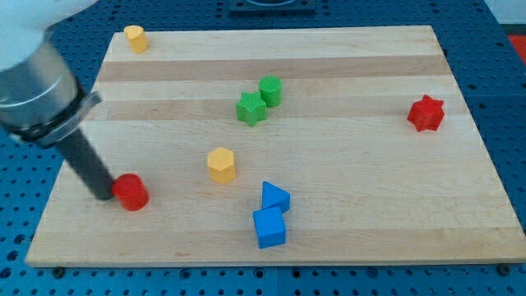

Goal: Move red circle in between red star and yellow hexagon

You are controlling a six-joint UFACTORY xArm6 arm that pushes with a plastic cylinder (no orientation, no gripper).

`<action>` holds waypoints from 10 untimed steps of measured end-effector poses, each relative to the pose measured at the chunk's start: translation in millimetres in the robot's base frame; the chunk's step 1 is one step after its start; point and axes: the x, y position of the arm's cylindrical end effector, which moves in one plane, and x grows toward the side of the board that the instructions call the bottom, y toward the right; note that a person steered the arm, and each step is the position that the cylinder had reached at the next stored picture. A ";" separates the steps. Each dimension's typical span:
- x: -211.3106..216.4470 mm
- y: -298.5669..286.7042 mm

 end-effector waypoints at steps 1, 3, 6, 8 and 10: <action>-1.7 13.2; 47.4 8.8; -26.6 71.0; -69.5 122.6; -69.8 230.4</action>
